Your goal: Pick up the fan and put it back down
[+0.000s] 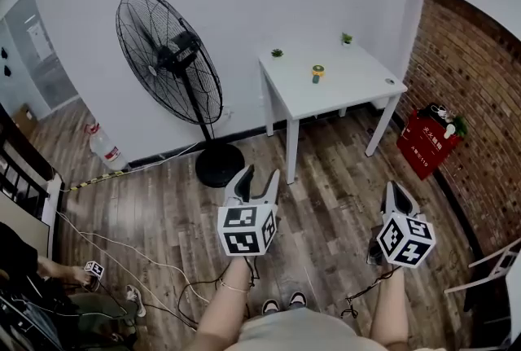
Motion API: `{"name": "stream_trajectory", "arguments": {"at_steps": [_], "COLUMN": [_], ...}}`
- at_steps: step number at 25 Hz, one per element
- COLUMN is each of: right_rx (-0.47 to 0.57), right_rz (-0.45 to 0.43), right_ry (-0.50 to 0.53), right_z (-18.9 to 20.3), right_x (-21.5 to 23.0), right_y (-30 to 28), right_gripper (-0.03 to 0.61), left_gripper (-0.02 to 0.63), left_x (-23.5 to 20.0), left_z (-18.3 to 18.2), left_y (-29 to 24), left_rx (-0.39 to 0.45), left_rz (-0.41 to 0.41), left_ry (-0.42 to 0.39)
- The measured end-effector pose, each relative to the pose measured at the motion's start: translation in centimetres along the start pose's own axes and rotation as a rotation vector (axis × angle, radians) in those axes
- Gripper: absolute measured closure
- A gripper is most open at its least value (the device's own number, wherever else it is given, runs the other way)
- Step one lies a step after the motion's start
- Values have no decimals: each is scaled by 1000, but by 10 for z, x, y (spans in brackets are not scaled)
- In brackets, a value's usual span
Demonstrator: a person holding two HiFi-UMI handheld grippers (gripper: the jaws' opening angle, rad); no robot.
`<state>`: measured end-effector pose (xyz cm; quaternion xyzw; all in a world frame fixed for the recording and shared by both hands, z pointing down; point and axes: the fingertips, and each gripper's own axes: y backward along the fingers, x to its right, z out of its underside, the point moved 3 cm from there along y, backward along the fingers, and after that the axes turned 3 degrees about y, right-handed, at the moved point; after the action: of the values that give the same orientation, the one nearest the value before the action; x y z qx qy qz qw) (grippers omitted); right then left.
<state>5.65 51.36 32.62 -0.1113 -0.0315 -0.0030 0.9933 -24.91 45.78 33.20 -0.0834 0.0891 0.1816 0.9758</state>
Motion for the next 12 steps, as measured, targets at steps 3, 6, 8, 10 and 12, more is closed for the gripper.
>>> {"name": "stream_trajectory", "arguments": {"at_steps": [3,6,8,10,12], "right_rx": [-6,-12,-16,-16,-19], "right_rz": [-4,-5,-8,-9,-8], "right_ry": [-2,-4,-4,-5,-12], "right_z": [2,4,4,3,4], "right_x": [6,14,21,29,40], "right_y": [-6,-13,-17,-22,-26], "right_gripper": [578,578,578,578,578], "left_gripper": [405,405,406,406,406], "left_x": [-1,-3,-5,-6,-3], "left_z": [3,4,5,6,8], "left_y": [-3,-8,-13,-18,-24], "left_rx": [-2,2,3,1,1], "left_rz": [-19,-38,-52,-70,-86], "left_ry": [-7,-1,14,28,36]}}
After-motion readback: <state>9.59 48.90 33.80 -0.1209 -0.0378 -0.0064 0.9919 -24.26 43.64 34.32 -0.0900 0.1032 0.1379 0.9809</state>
